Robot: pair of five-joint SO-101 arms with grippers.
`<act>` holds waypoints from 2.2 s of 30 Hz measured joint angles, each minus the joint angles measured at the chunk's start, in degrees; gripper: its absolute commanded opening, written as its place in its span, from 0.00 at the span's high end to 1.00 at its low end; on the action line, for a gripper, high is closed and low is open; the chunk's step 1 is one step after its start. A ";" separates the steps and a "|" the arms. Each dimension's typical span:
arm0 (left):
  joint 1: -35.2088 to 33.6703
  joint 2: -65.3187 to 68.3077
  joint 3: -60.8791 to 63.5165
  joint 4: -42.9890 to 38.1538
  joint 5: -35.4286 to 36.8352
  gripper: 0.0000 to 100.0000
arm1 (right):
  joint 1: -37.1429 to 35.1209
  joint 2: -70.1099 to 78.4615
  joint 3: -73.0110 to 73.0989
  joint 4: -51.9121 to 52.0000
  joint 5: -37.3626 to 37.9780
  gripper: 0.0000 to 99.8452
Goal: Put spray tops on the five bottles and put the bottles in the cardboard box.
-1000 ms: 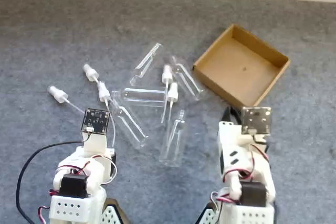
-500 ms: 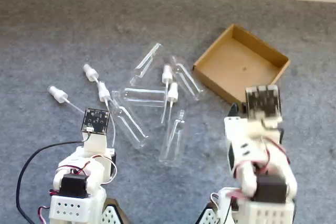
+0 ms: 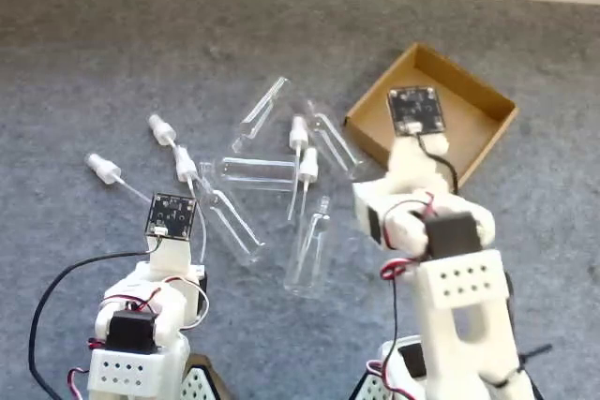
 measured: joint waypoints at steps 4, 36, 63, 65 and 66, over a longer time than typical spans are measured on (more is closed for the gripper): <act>0.00 0.00 0.00 0.00 0.00 0.99 | -3.43 6.15 -0.18 0.00 -4.66 0.80; 0.00 0.00 0.00 0.00 0.00 0.99 | -20.04 26.99 4.31 -13.10 -18.46 0.58; 0.00 0.00 0.00 0.00 0.00 0.99 | -20.31 38.59 6.33 -8.79 -18.55 0.58; 0.00 0.00 0.00 0.00 0.00 0.99 | -20.31 38.59 6.33 -8.79 -18.55 0.58; 0.00 0.00 0.00 0.00 0.00 0.99 | -20.31 38.59 6.33 -8.79 -18.55 0.58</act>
